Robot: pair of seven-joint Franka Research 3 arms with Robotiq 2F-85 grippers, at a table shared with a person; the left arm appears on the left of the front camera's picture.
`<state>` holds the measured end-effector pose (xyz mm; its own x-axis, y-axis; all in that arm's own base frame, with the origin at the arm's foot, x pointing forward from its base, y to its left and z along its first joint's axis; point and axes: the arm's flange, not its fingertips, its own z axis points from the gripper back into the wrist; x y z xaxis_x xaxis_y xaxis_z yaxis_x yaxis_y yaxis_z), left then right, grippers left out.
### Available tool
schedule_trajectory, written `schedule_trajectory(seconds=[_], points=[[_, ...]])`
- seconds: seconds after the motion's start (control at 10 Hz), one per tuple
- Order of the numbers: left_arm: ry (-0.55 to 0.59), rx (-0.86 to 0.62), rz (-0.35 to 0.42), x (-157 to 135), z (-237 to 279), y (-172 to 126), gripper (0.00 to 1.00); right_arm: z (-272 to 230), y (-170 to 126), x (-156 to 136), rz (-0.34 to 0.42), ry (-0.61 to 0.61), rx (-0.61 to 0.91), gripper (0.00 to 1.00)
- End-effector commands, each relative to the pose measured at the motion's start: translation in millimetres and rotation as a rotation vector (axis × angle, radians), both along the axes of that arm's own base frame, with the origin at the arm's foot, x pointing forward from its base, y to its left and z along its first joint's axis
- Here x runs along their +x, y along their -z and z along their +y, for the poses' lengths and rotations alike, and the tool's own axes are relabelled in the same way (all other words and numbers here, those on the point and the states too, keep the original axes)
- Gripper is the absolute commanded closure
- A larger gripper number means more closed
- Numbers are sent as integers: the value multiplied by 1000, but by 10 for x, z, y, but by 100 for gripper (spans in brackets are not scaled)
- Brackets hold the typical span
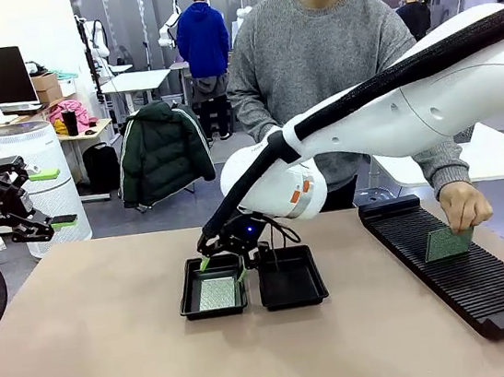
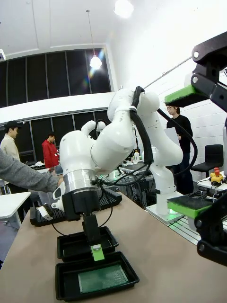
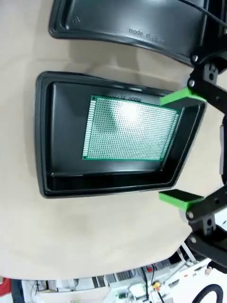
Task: Inspect and transfer BCBs to ESD trays.
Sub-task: Pick up the Blank PCB from the PCB Rack and place it in the left ESD tray.
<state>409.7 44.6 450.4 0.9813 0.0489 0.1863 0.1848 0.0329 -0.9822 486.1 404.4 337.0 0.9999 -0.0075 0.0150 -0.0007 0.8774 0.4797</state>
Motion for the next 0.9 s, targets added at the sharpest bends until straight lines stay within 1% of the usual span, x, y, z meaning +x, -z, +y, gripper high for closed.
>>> schedule_trajectory(seconds=[0.0, 0.3, 0.6, 0.8], points=[[-2, -2, -1, -3, 11, -5, 0, 248, -154, 71, -4, -4, -103, 0], [-2, -2, -1, -3, 11, -5, 0, 360, -335, -18, -11, -15, -201, 0], [-2, -2, -1, -3, 11, -5, 0, 410, -381, -22, -1, -15, -234, 0], [-2, -2, -1, -3, 11, -5, 0, 426, -415, -36, -12, 7, -286, 0]])
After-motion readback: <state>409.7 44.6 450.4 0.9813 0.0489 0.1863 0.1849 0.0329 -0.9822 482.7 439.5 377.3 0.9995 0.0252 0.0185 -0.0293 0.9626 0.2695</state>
